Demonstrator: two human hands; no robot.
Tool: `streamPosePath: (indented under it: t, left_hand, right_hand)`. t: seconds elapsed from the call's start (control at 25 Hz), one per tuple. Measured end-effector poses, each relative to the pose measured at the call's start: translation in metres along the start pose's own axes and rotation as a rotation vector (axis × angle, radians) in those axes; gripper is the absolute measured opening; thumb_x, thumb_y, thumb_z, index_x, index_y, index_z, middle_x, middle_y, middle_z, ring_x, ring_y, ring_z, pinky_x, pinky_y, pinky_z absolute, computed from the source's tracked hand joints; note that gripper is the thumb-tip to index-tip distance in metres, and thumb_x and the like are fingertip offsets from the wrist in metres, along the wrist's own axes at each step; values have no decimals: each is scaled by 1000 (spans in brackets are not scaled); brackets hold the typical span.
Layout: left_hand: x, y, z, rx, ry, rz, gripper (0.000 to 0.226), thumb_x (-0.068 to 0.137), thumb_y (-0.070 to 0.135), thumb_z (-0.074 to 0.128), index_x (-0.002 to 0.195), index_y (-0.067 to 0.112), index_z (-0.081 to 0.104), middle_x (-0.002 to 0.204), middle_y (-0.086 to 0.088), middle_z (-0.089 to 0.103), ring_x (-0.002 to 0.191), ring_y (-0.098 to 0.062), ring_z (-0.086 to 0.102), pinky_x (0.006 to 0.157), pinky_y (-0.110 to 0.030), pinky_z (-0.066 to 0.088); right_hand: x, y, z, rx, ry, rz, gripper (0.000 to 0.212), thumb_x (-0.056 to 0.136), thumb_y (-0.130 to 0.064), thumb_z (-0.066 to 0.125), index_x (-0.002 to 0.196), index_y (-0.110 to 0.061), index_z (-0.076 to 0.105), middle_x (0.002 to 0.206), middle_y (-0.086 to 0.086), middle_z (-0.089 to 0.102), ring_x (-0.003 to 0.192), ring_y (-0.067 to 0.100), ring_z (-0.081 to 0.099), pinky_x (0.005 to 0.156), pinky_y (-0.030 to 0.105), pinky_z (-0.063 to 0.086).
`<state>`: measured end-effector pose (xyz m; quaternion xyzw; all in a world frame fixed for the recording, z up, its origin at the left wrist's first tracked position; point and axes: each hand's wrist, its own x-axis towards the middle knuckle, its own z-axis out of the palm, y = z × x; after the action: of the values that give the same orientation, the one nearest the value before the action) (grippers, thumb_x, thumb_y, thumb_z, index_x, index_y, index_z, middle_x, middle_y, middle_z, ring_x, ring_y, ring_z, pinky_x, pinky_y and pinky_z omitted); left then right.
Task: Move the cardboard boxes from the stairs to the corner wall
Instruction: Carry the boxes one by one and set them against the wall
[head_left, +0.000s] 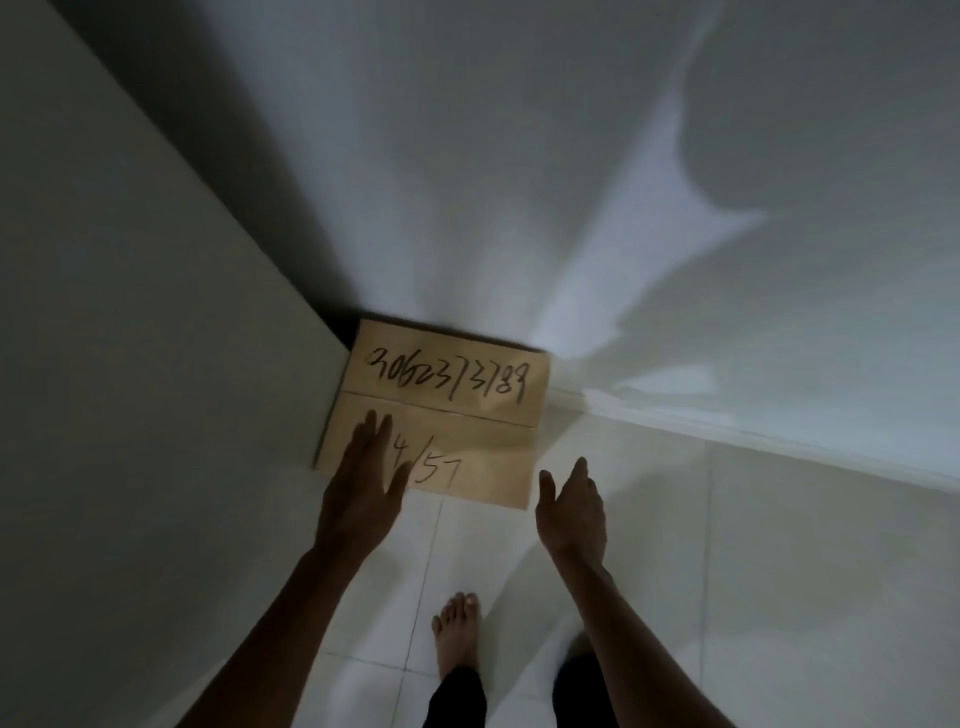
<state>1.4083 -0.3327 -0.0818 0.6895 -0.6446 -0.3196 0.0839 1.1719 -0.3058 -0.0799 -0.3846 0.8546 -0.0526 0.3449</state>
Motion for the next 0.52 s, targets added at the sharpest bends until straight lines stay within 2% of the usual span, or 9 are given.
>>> streamPosePath:
  t: [0.08,0.2,0.4,0.52]
  left_hand:
    - [-39,63,-38,20,-108,60,67,97,41,42,154,24,10,164,1,7,151,-18,6,119,-38,18]
    - [-101,167,-86,43,-205,155,66,98,45,37,154,22,12,164,-1,9,151,-20,8,120,-43,20]
    - [-187,317,-111,141,-394,419,68,98,49,34,153,15,14,163,-8,11,151,-25,9,122,-41,12]
    - [-228,396,-93,238,-543,638,70,98,49,33,153,12,14,163,-11,10,151,-26,7,123,-39,8]
  right_hand:
    - [-44,6,-69,-67,65,-54,63,99,-41,31,147,0,27,140,23,50,125,38,50,102,43,40]
    - [-117,43,-174,-76,211,-11,72,94,-48,14,143,1,37,139,21,51,130,36,46,109,47,34]
    - [-229,122,-297,-60,332,144,62,100,-41,22,149,-4,26,155,18,30,147,33,19,120,48,12]
    - [-289,189,-341,11,426,303,71,97,-49,7,150,-5,23,157,18,25,148,33,14,120,47,6]
